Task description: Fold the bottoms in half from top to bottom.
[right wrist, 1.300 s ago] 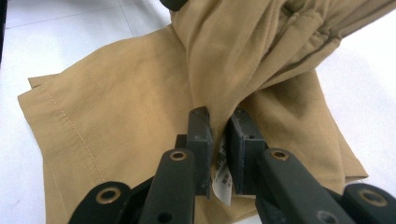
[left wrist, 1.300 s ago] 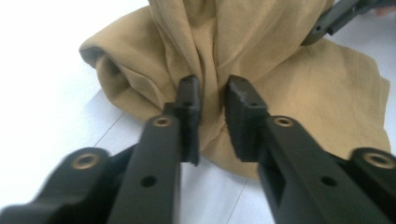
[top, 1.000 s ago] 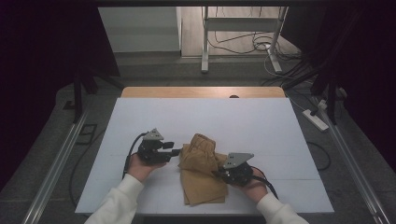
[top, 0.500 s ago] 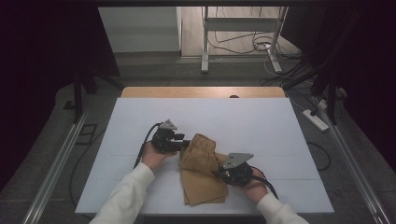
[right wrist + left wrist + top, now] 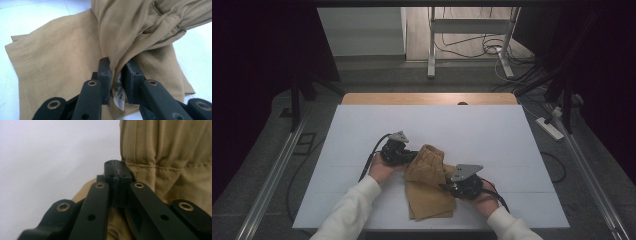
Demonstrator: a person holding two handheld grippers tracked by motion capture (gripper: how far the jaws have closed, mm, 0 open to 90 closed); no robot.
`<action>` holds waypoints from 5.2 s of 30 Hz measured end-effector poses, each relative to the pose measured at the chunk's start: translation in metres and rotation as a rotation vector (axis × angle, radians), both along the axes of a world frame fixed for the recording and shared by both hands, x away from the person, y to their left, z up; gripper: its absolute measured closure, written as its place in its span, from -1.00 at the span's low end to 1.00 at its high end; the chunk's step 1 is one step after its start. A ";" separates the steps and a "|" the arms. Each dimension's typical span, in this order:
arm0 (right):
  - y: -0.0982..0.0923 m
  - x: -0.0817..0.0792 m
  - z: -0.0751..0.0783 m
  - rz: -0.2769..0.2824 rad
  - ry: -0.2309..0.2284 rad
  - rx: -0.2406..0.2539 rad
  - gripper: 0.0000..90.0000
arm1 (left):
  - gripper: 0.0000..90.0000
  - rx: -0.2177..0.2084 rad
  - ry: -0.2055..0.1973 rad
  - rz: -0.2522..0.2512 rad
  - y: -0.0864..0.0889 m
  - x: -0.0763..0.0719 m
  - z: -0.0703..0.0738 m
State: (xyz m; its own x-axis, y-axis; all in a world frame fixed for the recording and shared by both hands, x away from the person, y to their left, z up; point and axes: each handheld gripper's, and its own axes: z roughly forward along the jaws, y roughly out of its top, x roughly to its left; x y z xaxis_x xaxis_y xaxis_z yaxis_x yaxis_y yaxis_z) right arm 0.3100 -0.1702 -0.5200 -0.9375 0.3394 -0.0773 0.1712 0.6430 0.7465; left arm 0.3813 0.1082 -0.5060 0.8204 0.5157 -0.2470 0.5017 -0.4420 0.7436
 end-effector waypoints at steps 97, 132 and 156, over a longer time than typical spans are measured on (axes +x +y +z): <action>-0.022 0.091 0.022 -0.313 0.143 0.111 -0.05 | -0.24 0.023 -0.046 0.152 0.027 -0.027 0.010; -0.010 0.096 0.000 -0.253 0.305 0.044 -0.17 | -0.36 0.092 0.149 0.163 0.007 0.011 -0.028; -0.002 0.088 0.007 -0.190 0.225 0.011 0.85 | 0.68 0.072 0.090 0.116 0.007 0.002 -0.019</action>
